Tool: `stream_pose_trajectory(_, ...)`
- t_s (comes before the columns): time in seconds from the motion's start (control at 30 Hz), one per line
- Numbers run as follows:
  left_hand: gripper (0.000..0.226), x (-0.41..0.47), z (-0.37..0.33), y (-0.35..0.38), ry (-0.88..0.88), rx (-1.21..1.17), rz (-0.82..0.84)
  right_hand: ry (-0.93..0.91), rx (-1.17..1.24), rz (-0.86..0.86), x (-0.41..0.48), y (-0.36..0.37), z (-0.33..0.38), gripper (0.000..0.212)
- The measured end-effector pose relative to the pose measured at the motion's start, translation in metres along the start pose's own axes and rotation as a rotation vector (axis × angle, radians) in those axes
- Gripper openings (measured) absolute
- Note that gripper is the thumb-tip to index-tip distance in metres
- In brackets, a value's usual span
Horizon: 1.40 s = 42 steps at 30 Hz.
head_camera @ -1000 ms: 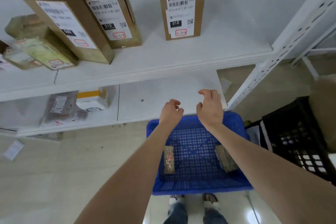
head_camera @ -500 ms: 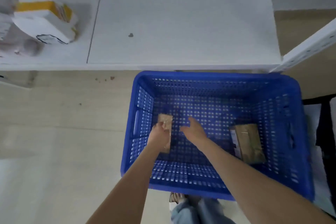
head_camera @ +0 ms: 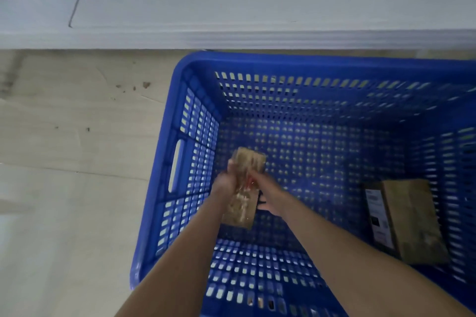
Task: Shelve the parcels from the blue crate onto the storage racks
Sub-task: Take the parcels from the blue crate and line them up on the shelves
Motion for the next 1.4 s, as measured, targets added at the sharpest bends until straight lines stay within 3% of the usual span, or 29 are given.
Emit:
stream_pose_trajectory(0.07, 0.071, -0.015, -0.012, 0.001, 0.033, -0.032, 0.038, -0.019, 0.042, -0.020, -0.016, -0.012, 0.009, 0.058)
stream_pose_trajectory(0.13, 0.052, -0.045, -0.035, -0.001, 0.045, -0.101, 0.063, -0.051, 0.070, -0.026, -0.047, -0.023, 0.025, 0.062)
stream_pose_trajectory(0.27, 0.022, -0.127, -0.097, -0.003, 0.196, -0.107, 0.101, -0.064, 0.188, -0.066, -0.125, -0.037, 0.060, 0.047)
stream_pose_trajectory(0.4, 0.020, -0.216, -0.158, -0.008, 0.350, -0.036, 0.175, -0.092, 0.280, -0.208, -0.216, -0.047, 0.095, 0.046)
stream_pose_trajectory(0.5, 0.020, -0.279, -0.197, -0.022, 0.317, -0.076, 0.224, -0.157, 0.263, -0.331, -0.291, -0.057, 0.122, 0.035)
stream_pose_trajectory(0.57, 0.022, -0.323, -0.225, -0.033, 0.249, -0.126, 0.228, -0.229, 0.239, -0.372, -0.342, -0.061, 0.143, 0.049)
stream_pose_trajectory(0.67, 0.031, -0.387, -0.268, -0.054, 0.147, -0.231, 0.226, -0.356, 0.128, -0.411, -0.418, -0.066, 0.176, 0.084)
stream_pose_trajectory(0.77, 0.068, -0.444, -0.309, -0.074, 0.119, -0.337, 0.233, -0.491, -0.067, -0.473, -0.495, -0.073, 0.206, 0.068)
stream_pose_trajectory(0.87, 0.071, -0.506, -0.352, -0.089, 0.150, -0.347, 0.256, -0.652, -0.352, -0.611, -0.566, -0.077, 0.237, 0.059)
stream_pose_trajectory(1.0, 0.088, -0.560, -0.379, -0.101, 0.124, -0.292, 0.289, -0.800, -0.736, -0.763, -0.637, -0.076, 0.259, 0.070)
stream_pose_trajectory(1.23, 0.068, -0.630, -0.396, -0.116, 0.187, -0.295, 0.282, -1.030, -1.060, -1.030, -0.718, -0.070, 0.274, 0.077)
stream_pose_trajectory(1.33, 0.044, -0.651, -0.406, -0.119, 0.263, -0.312, 0.301, -1.074, -1.079, -1.140, -0.738, -0.069, 0.279, 0.079)
stream_pose_trajectory(1.4, 0.030, -0.663, -0.414, -0.126, 0.317, -0.323, 0.314, -1.021, -0.928, -1.190, -0.749, -0.081, 0.283, 0.077)
Point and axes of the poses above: each hand's wrist, its own x-axis towards the middle knuckle, its own y-axis out of the palm, z = x × y, the point moved 7 cm from there along x, towards the middle knuckle, and after that the axes turned 14 degrees about -x, right-handed, at the moved point
